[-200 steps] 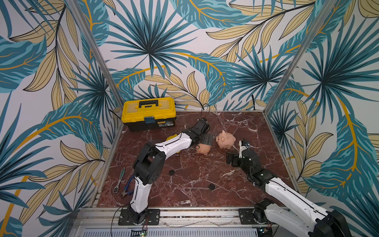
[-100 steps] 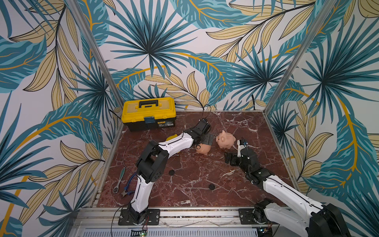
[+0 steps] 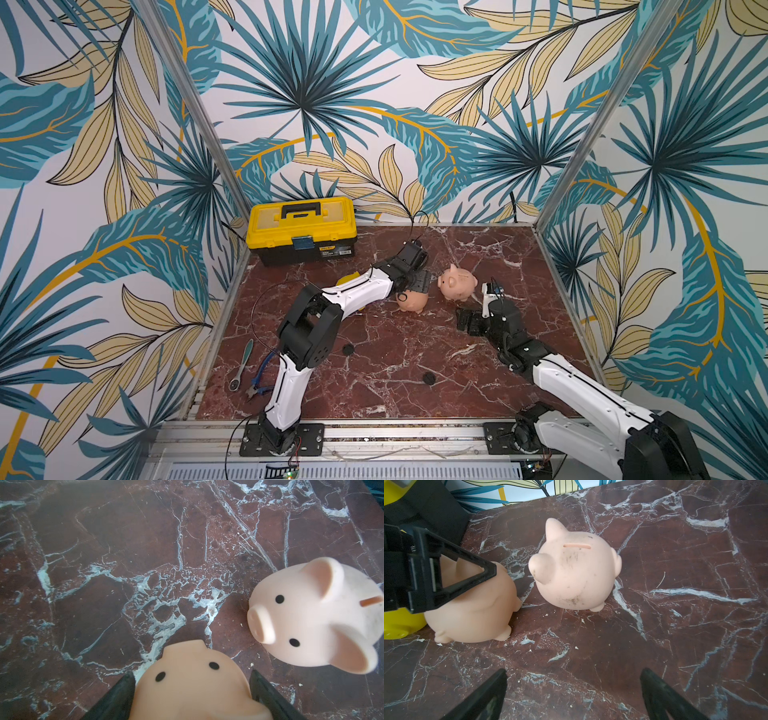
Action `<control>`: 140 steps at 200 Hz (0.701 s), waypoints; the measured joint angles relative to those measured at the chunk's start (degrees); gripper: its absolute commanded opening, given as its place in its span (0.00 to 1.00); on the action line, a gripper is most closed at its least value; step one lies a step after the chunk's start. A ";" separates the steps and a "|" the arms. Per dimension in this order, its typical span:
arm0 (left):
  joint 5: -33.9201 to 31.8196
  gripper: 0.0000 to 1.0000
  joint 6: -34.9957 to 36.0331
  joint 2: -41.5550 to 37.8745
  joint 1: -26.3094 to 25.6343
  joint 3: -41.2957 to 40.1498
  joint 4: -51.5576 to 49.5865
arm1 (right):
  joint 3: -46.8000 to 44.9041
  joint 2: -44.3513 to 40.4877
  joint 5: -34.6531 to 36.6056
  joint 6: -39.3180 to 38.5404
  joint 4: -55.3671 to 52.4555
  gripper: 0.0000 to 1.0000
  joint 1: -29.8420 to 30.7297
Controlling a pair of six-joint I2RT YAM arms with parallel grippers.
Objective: Close piggy banks
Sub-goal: Turn over the piggy bank at the center of the board.
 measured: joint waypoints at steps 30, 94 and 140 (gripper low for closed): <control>3.56 0.77 -1.33 -3.82 0.09 -3.34 1.20 | -0.02 0.09 -0.63 0.17 0.00 0.99 -0.15; 22.21 0.78 -7.85 -14.99 4.28 -18.12 12.96 | -0.02 -0.98 -3.48 1.27 -0.11 0.99 -0.52; 32.52 0.78 -11.17 -16.55 7.28 -25.20 20.90 | 2.47 -1.70 -7.93 3.69 -4.72 0.94 -0.57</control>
